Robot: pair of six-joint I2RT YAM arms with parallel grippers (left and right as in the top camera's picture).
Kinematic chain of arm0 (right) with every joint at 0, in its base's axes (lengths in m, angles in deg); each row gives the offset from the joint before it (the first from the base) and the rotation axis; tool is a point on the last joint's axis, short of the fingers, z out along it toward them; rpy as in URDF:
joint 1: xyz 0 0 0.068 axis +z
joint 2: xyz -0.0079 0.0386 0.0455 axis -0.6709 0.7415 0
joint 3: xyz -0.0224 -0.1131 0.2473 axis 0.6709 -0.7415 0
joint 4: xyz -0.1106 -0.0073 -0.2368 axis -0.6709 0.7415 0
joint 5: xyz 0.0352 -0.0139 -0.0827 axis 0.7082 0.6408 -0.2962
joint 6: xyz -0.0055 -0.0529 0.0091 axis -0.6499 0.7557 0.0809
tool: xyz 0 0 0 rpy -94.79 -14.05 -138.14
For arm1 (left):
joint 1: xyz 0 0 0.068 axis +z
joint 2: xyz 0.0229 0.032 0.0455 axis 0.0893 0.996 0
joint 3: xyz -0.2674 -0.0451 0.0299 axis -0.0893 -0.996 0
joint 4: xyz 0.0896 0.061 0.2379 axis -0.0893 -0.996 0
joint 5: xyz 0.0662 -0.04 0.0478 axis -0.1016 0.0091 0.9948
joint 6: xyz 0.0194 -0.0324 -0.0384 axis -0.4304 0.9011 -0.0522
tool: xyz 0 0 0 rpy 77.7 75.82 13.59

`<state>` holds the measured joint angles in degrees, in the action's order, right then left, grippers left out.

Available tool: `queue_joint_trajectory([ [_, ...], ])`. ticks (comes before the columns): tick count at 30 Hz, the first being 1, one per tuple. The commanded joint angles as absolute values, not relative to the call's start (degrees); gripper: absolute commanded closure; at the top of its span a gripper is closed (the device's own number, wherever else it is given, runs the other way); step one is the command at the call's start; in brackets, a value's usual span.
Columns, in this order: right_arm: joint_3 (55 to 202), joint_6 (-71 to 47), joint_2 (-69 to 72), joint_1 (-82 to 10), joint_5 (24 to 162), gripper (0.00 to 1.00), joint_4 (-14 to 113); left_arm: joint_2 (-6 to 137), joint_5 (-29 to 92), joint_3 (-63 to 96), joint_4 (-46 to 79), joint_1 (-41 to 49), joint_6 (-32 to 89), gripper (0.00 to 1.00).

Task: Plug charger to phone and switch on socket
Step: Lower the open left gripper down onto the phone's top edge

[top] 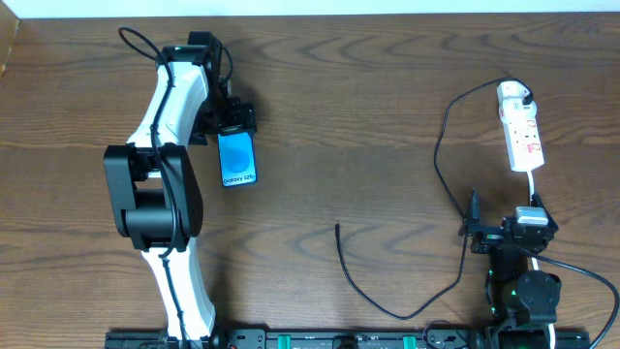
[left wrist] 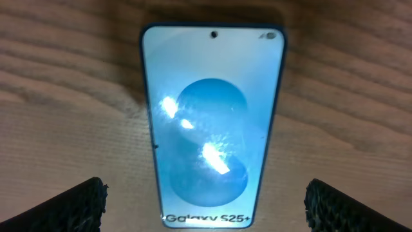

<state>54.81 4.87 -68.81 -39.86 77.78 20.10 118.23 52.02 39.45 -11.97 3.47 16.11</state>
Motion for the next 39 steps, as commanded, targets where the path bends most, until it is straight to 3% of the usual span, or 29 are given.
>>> queue_joint_trajectory([
  [1, 54.7, 4.1, -69.2, -39.1, 77.3, 0.01, 20.3, 118.9, 52.2, 39.3, -11.3, 2.1, 16.7, 0.02],
  [39, 54.7, 4.1, -69.2, -39.1, 77.3, 0.01, 20.3, 120.3, 55.8, 34.1, -5.2, 1.6, 20.1, 0.02],
])
